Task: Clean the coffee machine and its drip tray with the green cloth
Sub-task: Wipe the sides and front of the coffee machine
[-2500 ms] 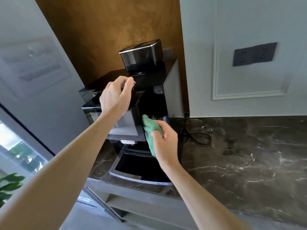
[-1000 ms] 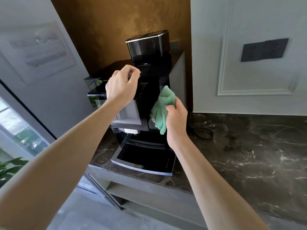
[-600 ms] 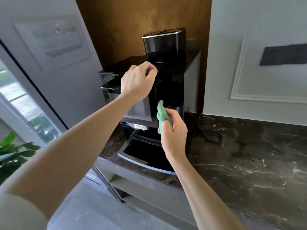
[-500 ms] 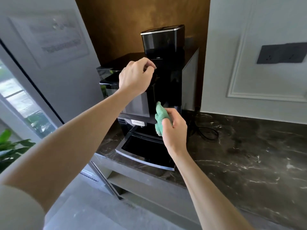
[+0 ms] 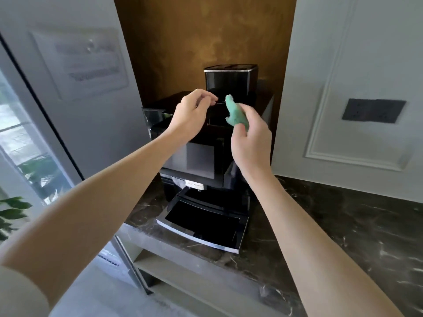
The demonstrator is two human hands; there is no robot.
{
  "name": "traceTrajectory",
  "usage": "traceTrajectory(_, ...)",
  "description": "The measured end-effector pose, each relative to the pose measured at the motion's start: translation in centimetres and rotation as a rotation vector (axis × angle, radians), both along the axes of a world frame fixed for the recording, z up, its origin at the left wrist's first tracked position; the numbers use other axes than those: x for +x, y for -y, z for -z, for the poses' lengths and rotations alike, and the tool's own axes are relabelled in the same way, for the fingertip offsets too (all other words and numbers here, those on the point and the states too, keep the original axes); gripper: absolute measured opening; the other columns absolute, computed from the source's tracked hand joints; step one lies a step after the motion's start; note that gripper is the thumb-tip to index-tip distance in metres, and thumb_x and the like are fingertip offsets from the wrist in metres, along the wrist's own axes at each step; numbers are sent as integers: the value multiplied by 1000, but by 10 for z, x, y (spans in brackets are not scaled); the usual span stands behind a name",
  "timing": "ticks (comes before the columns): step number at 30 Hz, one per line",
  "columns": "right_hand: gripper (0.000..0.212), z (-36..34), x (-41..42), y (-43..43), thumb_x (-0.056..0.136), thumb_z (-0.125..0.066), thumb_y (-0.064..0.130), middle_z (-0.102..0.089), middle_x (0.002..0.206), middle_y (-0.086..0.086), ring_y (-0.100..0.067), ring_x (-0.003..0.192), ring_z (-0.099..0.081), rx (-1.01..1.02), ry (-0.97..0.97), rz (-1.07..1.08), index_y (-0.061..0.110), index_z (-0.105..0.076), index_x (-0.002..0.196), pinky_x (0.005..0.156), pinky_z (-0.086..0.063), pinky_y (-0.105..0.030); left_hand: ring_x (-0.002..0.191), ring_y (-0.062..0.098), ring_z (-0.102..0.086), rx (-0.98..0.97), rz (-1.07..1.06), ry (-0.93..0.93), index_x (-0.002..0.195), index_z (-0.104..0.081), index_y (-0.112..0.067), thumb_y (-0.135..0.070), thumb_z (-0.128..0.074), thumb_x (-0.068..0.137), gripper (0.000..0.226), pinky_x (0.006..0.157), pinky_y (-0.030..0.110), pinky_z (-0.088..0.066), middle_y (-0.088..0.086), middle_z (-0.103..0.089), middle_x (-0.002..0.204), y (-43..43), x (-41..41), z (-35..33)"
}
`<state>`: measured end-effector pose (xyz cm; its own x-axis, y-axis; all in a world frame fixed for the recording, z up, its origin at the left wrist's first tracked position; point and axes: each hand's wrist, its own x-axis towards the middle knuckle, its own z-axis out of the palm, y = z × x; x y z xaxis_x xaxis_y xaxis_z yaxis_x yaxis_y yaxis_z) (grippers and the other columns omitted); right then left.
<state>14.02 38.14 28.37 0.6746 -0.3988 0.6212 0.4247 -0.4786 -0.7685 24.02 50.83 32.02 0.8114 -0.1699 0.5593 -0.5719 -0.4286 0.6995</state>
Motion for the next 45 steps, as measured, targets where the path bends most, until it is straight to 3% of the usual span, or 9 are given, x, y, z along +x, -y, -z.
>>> traceTrajectory(5, 32, 2, 35, -43, 92, -61, 6, -77, 104, -6, -28, 97, -70, -557, 21, 273, 13, -72, 122, 85, -58, -44, 103, 3, -64, -141, -13, -10, 107, -71, -19, -25, -43, 108, 29, 103, 30, -51, -12, -70, 102, -42, 17, -12)
traceTrajectory(8, 28, 4, 47, -68, 87, -55, 11, -77, 86, -7, -30, 77, -70, -762, 23, 431, 11, -77, 105, 72, -52, -38, 104, -6, -62, -95, 69, -21, 111, -71, -19, -28, -40, 110, 32, 102, 19, -45, -15, -69, 105, -81, 40, -3)
traceTrajectory(13, 32, -6, 71, -119, 96, -50, 19, -76, 103, -4, -25, 87, -70, -898, -93, 425, 15, -71, 120, 66, -44, -30, 98, -14, -61, -154, 126, -53, 107, -74, -16, -27, -40, 111, 35, 89, 5, -44, -15, -70, 102, -123, 82, 13)
traceTrajectory(23, 35, -11, 140, -229, 101, -46, 25, -74, 117, 5, -16, 100, -70, -821, -229, 441, 25, -68, 129, 79, -51, -26, 104, 5, -69, -198, 543, -220, 107, -72, -20, -36, -37, 112, 39, 90, 17, -55, -8, -73, 100, -189, 146, 42)
traceTrajectory(27, 30, -50, 155, -225, 98, -59, 15, -68, 121, 6, -7, 105, -64, -321, -359, 275, 25, -66, 125, 84, -56, -22, 121, 3, -64, -329, 809, -530, 129, -64, -31, -73, -33, 92, 64, 108, 22, -46, -14, -72, 124, -194, 150, 42)
traceTrajectory(32, 24, -69, 147, -207, 91, -73, 12, -74, 106, -2, -16, 97, -73, 192, -418, 87, 17, -73, 114, 84, -64, -40, 112, 18, -72, -363, 975, -336, 127, -65, -17, -23, -62, 101, 26, 93, 31, -59, 2, -75, 120, -191, 156, 39)
traceTrajectory(38, 20, -60, 144, -162, 99, -63, 34, -71, 107, 9, -6, 101, -63, -284, -473, 527, 22, -72, 112, 74, -44, -14, 103, 12, -74, -727, 552, -250, 118, -70, -8, -21, -78, 93, 29, 85, 29, -61, -3, -77, 109, -192, 176, 52)
traceTrajectory(42, 29, -44, 159, -145, 99, -63, 36, -70, 126, 1, -19, 120, -62, -566, -592, 586, 20, -71, 122, 97, -45, -27, 91, 3, -67, -582, 348, -121, 107, -63, -17, -31, -78, 92, 26, 80, 25, -60, -12, -66, 96, -189, 164, 77)
traceTrajectory(45, 40, -41, 167, -146, 99, -61, 43, -68, 132, -3, -25, 125, -59, -651, -637, 615, 18, -67, 129, 112, -41, -48, 98, 2, -68, -478, 338, -99, 126, -58, -24, -37, -68, 99, 32, 88, 32, -61, -25, -64, 106, -171, 141, 97)
